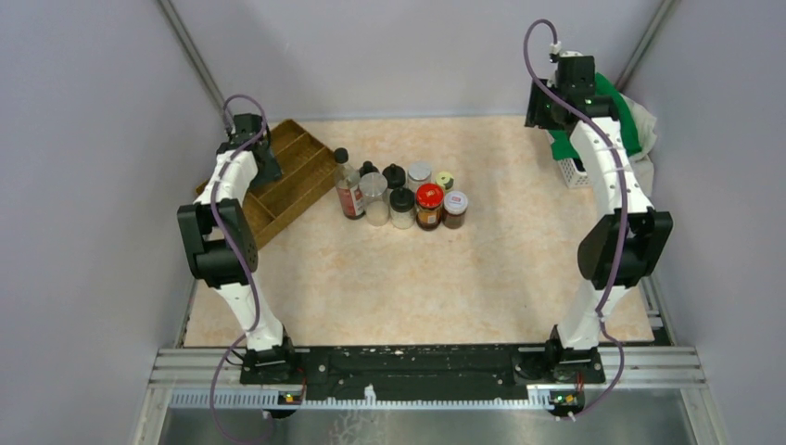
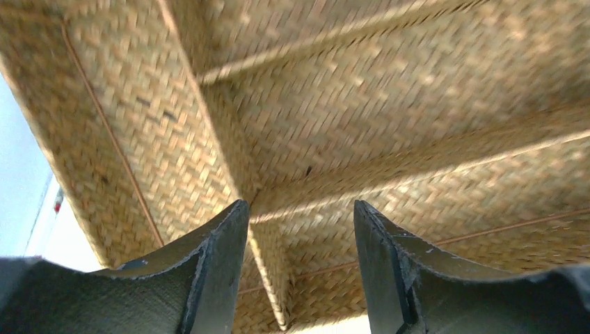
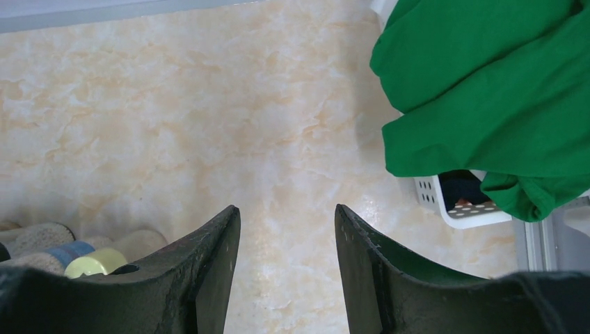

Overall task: Organize the condiment bottles
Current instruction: Pick up the storage box at the corner of the board.

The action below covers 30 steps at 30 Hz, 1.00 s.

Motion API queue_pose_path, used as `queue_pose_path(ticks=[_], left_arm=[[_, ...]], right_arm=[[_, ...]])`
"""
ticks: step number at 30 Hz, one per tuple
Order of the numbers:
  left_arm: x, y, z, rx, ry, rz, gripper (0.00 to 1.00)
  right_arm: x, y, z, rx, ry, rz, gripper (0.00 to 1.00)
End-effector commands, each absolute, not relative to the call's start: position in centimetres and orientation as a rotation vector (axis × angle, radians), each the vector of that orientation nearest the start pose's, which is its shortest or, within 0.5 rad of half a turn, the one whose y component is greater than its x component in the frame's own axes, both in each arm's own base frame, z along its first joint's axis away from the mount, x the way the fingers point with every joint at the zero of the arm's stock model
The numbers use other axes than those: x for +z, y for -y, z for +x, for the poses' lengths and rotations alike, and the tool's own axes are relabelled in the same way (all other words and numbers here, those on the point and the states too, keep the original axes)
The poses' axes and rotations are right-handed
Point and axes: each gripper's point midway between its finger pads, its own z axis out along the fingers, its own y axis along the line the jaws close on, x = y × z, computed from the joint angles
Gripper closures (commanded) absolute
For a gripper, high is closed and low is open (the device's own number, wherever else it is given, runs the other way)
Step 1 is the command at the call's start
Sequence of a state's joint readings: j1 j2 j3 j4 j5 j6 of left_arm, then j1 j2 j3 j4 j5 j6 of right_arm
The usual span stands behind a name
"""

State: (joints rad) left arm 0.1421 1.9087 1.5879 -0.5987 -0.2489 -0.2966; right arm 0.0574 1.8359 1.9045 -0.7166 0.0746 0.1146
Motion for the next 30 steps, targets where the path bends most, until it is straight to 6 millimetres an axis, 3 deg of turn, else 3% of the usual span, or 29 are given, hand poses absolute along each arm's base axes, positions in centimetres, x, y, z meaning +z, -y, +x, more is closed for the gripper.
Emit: queue_pose_path(ticks=[1, 4, 9, 17, 26, 28, 30], left_arm=[[12.4, -10.3, 43.7, 0.302, -2.355, -0.826, 0.37], [11.4, -11.1, 42.0, 0.382, -2.353, -0.930, 0.37], [9.8, -11.6, 41.0, 0.400, -2.335, -0.997, 0.37], [8.3, -12.9, 42.3, 0.354, -2.293, -1.079, 0.38], [4.3, -13.5, 43.4, 0.302, -2.335, -1.166, 0.39], [3.8, -13.4, 44.2, 0.279, -2.333, -1.168, 0.44], [3.5, -13.4, 44.9, 0.263, -2.341, -1.167, 0.63]], right_arm=[[26.3, -4.1, 50.2, 0.074, -2.208, 0.070, 0.48], [26.1, -4.8, 50.0, 0.085, -2.215, 0.058, 0.48], [26.1, -5.8, 49.6, 0.108, -2.230, 0.037, 0.48], [25.6, -5.8, 48.9, 0.065, -2.270, 0.007, 0.48], [24.5, -6.0, 48.7, 0.065, -2.296, 0.000, 0.47], [24.3, -6.1, 48.7, 0.071, -2.299, -0.004, 0.47], [24.1, -6.2, 48.6, 0.071, -2.304, -0.005, 0.47]])
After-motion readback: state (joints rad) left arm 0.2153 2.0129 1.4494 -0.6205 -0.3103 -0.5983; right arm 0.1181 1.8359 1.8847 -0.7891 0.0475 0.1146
